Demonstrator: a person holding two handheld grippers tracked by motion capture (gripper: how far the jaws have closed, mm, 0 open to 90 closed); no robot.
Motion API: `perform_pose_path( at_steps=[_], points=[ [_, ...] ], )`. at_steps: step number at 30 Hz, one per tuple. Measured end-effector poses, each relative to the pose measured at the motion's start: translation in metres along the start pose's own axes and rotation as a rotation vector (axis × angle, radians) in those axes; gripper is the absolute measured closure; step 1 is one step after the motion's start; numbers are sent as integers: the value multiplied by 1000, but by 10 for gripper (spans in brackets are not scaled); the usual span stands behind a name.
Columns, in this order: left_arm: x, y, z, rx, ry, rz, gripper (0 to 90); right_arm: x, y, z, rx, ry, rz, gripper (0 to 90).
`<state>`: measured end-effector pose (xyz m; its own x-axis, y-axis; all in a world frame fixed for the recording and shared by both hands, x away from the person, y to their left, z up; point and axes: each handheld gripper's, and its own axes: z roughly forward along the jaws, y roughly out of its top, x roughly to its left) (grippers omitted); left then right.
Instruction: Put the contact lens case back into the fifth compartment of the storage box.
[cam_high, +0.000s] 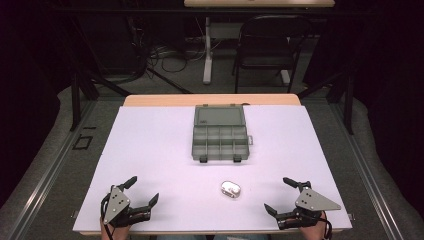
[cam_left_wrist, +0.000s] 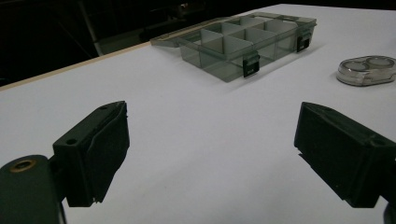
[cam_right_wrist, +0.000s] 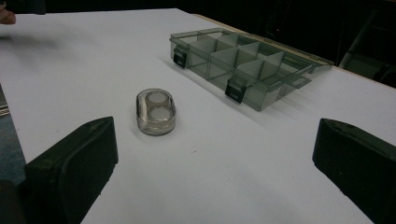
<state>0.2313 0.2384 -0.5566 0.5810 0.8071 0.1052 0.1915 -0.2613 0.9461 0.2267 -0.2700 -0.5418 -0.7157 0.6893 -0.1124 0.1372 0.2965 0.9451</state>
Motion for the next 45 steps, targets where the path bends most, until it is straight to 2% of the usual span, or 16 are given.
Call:
perform_pose_path(
  at_steps=[12,17,20,26,45],
  points=[
    [1,0,0,1,-8,-4,106,0,7,8,24,15,0,0],
    [0,0,0,-3,-6,-2,106,0,10,18,44,43,14,0],
    [1,0,-1,-7,-8,-4,106,3,14,26,84,44,11,0],
    [1,0,0,9,-13,-8,107,7,21,35,98,53,19,0],
    [2,0,1,4,-16,-2,107,14,25,69,145,119,6,0]
  ],
)
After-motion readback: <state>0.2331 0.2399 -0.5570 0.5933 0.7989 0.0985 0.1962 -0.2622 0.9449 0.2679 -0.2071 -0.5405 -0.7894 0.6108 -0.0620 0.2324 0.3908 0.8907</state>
